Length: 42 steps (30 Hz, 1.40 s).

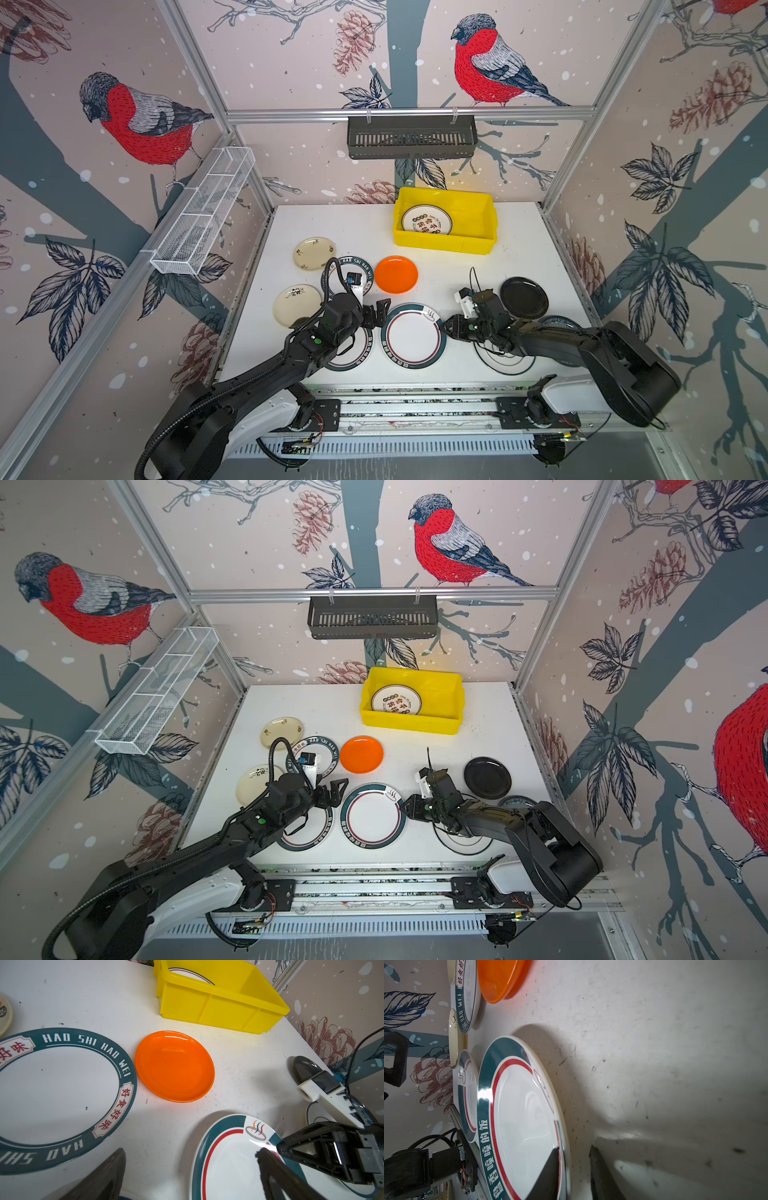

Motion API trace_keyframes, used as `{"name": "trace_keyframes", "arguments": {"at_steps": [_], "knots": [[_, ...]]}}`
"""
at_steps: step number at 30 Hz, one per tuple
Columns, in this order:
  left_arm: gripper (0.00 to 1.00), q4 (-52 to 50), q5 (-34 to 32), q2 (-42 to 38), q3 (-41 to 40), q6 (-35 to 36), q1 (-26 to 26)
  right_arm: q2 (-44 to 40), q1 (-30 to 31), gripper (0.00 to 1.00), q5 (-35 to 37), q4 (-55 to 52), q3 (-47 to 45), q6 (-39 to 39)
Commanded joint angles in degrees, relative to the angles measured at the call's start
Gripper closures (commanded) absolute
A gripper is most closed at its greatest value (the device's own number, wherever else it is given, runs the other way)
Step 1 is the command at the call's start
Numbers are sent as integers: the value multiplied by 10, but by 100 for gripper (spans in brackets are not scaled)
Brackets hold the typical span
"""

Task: Place the plates into the plastic bin on the countertop
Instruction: Pick up the plate from the bottom-center of the table.

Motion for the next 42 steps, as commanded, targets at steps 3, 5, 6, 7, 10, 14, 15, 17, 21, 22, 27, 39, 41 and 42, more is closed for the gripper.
{"name": "trace_keyframes", "arguments": {"at_steps": [3,5,6,7,10,14,15,17,21,22,27,39,41,42], "knots": [[2,24,2,39,30,32,0,5,1,72,12,-32,9,-12],[2,17,4,52,42,39,0,7,1,72,12,-35,12,-14],[2,13,7,58,46,40,0,8,1,72,12,-37,12,-15],[2,11,7,62,49,42,0,9,2,72,11,-38,12,-16],[2,13,4,66,52,42,0,11,2,72,9,-39,8,-16],[2,28,5,63,47,39,0,2,3,73,10,-37,2,-17],[2,30,4,62,47,39,0,1,4,74,12,-40,1,-18],[2,29,3,64,48,41,0,-1,4,75,13,-41,0,-19],[2,29,1,64,50,39,0,-2,3,81,15,-41,-1,-18],[2,28,1,64,50,38,0,-2,3,81,16,-42,0,-19],[2,23,2,55,48,36,0,-12,0,82,18,-51,4,-25],[2,38,4,62,44,31,0,-68,-57,96,10,-73,6,-20],[2,38,6,62,44,31,0,-69,-61,96,7,-83,10,-27],[2,37,7,62,44,31,0,-68,-62,96,5,-91,14,-32]]}}
